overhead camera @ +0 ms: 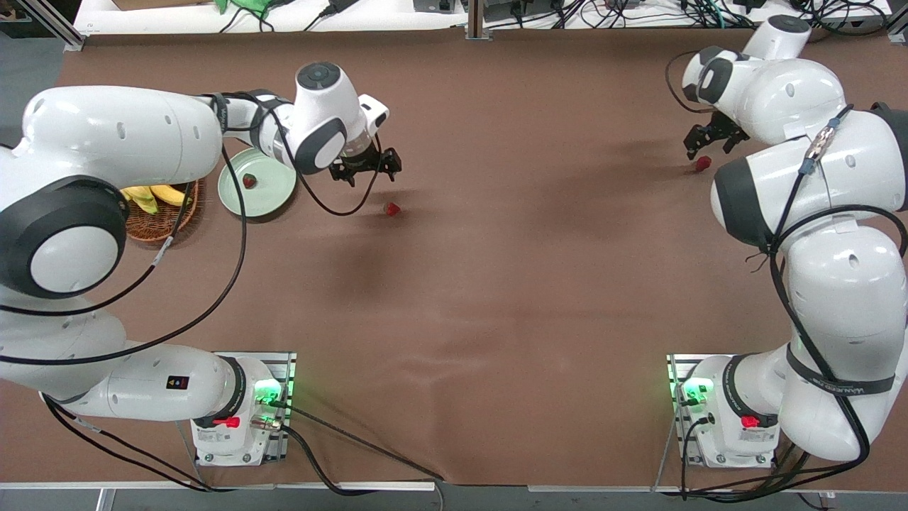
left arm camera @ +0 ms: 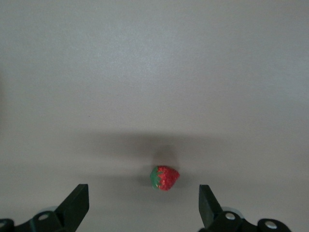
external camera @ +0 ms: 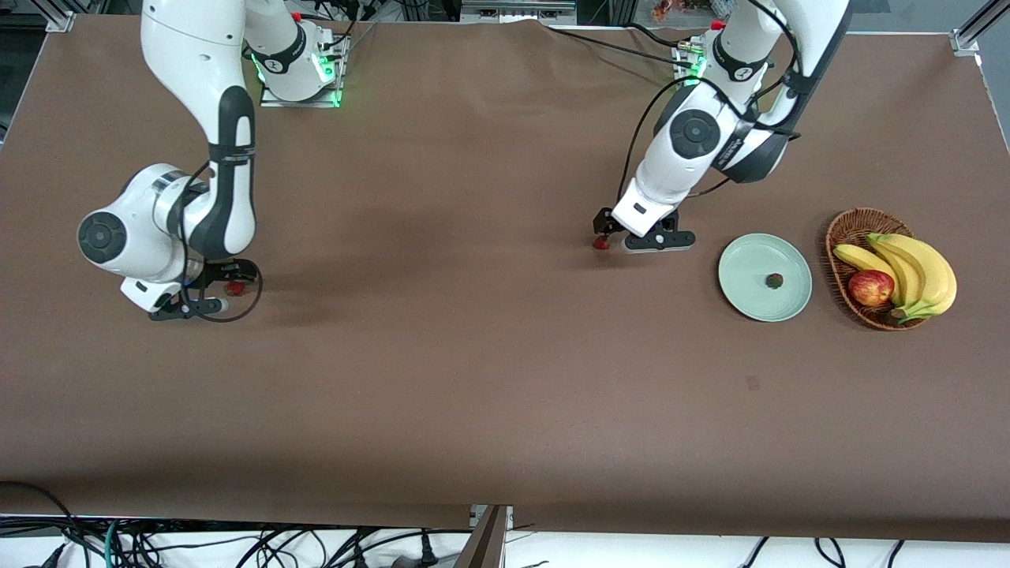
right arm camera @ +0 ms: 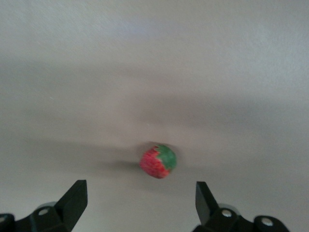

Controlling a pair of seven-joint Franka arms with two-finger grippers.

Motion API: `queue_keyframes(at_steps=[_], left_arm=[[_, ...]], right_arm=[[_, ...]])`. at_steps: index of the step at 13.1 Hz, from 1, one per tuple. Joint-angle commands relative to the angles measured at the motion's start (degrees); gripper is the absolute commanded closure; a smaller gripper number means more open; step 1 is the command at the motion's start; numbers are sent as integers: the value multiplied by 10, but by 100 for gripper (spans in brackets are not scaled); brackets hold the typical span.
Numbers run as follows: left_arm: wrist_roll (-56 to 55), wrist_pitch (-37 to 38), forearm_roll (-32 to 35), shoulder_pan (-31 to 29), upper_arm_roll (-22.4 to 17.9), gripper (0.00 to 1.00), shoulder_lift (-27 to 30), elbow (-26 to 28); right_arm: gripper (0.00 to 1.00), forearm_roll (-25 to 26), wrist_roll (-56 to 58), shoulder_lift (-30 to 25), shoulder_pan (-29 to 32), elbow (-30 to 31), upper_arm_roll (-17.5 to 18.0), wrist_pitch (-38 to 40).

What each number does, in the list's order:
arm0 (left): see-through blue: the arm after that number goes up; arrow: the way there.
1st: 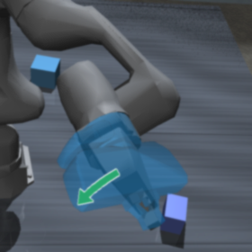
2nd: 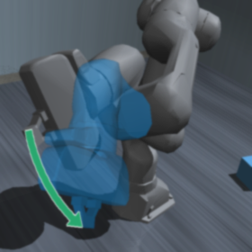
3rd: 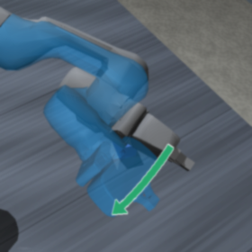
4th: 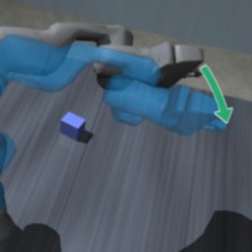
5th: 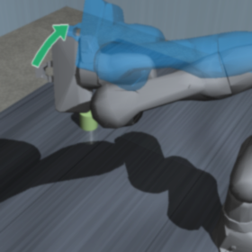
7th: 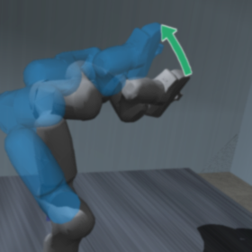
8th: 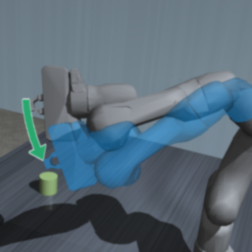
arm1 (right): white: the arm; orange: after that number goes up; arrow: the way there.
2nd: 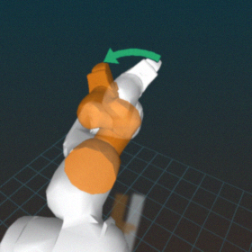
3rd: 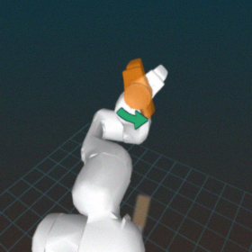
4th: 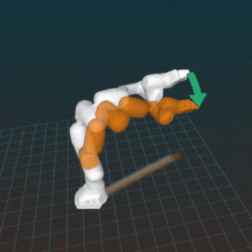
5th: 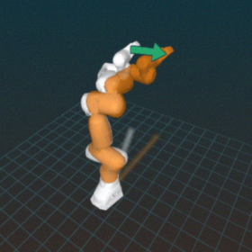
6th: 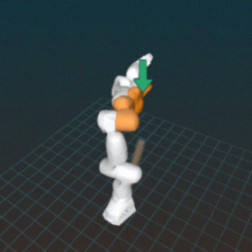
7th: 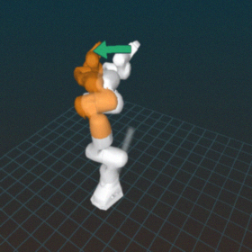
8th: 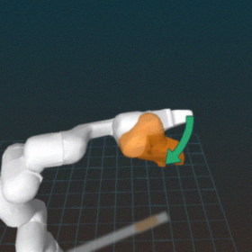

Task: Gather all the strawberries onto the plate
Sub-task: 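Grasp the second strawberry with the left gripper while the right gripper grasps the third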

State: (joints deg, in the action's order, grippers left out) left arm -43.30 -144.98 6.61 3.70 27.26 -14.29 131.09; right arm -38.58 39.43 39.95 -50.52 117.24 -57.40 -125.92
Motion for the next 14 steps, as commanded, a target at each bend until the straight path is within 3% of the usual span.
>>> queue_keyframes(at_steps=[1,3,6,8,9,11,12,14], left_arm=[[-118,-57,113,4,3,0,-75,-6],[-187,-77,178,4,6,0,-110,-8],[-199,-80,184,4,7,0,-125,-13],[-202,-80,184,4,8,0,-125,-13],[-209,-80,184,4,8,12,-125,-12],[-217,-77,184,4,8,54,-125,-13],[-220,-76,184,4,8,69,-125,-13],[-226,-74,181,4,10,78,-123,-13]], right_arm=[[2,-62,49,12,4,4,5,-22],[6,-100,78,28,14,4,22,-41],[19,-108,106,29,59,4,59,-49],[31,-108,117,29,60,3,62,-57],[37,-108,120,29,60,0,62,-57],[48,-108,121,29,60,0,62,-57],[51,-108,121,28,60,0,62,-56],[60,-108,121,28,60,1,62,-53]])
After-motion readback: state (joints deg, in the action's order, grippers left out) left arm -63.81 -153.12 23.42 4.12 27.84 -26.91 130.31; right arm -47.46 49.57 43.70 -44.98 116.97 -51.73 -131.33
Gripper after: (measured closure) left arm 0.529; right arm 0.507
